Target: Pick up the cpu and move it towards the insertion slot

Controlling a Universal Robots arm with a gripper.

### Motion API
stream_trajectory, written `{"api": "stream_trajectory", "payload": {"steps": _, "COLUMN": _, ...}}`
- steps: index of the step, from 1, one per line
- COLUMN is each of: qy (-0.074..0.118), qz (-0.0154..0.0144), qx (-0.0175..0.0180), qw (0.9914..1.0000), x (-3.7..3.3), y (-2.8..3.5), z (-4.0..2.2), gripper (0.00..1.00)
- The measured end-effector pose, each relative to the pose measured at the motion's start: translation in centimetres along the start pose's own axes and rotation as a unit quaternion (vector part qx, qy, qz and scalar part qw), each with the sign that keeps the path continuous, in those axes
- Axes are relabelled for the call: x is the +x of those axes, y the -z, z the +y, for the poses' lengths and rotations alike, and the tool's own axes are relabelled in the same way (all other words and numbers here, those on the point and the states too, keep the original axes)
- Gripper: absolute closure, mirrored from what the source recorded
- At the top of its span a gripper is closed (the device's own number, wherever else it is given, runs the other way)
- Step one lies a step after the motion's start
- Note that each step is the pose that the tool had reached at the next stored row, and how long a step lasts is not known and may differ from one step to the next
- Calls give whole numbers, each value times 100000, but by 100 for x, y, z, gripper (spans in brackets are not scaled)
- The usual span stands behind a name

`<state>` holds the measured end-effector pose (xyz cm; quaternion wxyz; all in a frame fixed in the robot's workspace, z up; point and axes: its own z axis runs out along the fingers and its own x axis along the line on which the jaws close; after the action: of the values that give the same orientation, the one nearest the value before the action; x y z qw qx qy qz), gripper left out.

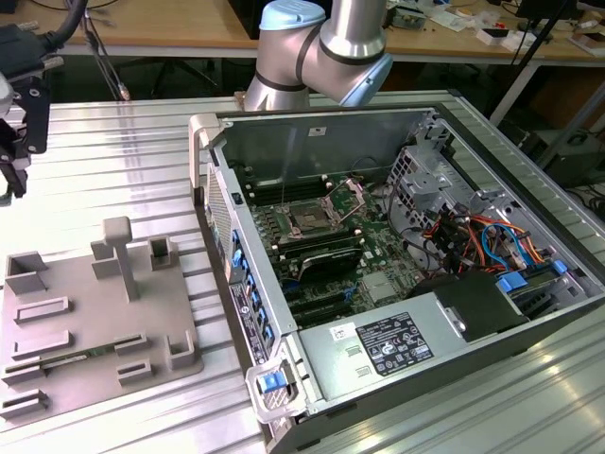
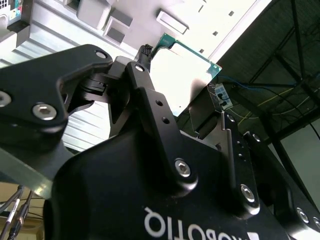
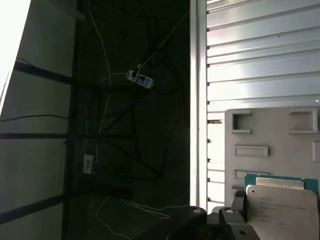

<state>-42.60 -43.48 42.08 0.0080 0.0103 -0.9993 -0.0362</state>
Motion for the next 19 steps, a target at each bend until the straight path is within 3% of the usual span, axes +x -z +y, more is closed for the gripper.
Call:
{"api": "stream_trajectory", "payload": {"steps": 10, "qy": 2, "qz": -3, "qx": -1, "qw": 100000, "x": -72, "y": 1, "z": -1, "gripper": 45}}
{"api": "stream_trajectory", "payload": {"steps": 19, "qy": 13, "qz": -2, "qx": -3, "qw": 100000, "x": -91, "y": 1, "z": -2, "gripper": 45}}
